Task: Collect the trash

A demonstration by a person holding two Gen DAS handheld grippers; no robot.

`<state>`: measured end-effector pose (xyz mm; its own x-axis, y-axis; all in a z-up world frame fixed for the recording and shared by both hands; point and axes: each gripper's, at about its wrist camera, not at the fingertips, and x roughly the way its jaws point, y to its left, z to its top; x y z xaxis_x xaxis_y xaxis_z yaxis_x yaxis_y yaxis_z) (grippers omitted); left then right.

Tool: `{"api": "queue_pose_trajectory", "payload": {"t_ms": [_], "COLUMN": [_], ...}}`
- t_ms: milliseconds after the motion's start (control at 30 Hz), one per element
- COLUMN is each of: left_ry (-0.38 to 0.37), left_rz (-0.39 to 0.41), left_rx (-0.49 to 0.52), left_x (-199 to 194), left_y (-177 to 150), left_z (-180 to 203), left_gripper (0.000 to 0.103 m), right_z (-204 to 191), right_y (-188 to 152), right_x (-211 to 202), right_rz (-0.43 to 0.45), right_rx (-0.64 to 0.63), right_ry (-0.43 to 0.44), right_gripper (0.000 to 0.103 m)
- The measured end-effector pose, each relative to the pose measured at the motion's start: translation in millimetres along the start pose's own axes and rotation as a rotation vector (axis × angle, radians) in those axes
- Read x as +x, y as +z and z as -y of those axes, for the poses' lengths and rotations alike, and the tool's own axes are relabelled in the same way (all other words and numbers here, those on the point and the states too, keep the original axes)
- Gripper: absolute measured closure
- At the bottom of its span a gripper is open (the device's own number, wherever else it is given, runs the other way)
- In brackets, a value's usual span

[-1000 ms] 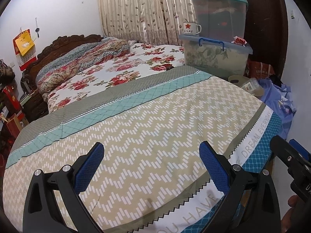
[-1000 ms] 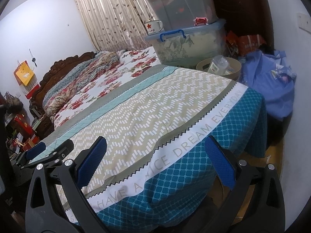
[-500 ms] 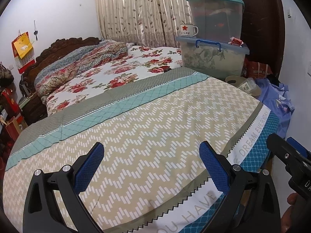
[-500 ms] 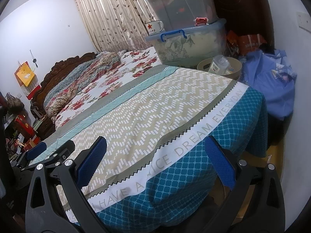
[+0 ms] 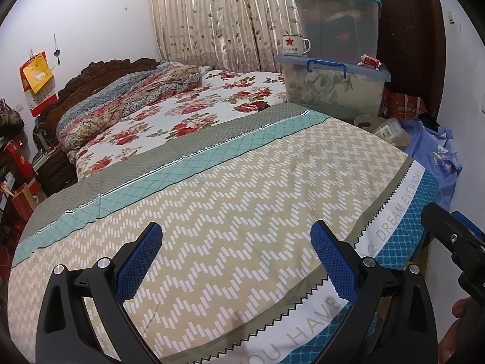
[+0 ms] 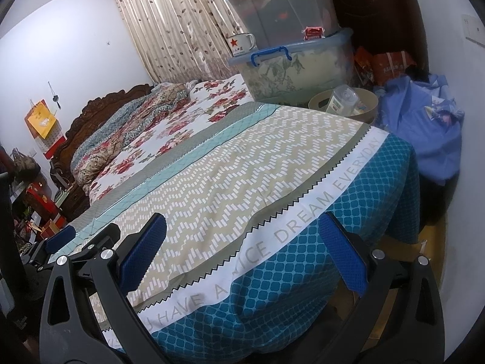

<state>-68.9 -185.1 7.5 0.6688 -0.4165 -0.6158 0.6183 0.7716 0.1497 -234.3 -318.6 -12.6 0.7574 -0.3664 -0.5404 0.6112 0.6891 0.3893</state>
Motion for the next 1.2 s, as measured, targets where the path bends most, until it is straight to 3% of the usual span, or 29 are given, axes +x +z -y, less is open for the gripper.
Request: {"api": "queue_pose_trajectory", "payload": {"t_ms": [1200], "left_ry": [-0.017], "left_rz": [-0.008], "left_rx": [0.014], "left_x": [5.6], "left_y": [-4.0], "left_z": [-3.9], "left_gripper": [0.009], "right_z": [-1.2], "right_y": [0.6], "right_x": [0.1], "right_rz": [0.002], "right_rx": [0.007], "right_ry": [0.013], "right_gripper": [0.004]}}
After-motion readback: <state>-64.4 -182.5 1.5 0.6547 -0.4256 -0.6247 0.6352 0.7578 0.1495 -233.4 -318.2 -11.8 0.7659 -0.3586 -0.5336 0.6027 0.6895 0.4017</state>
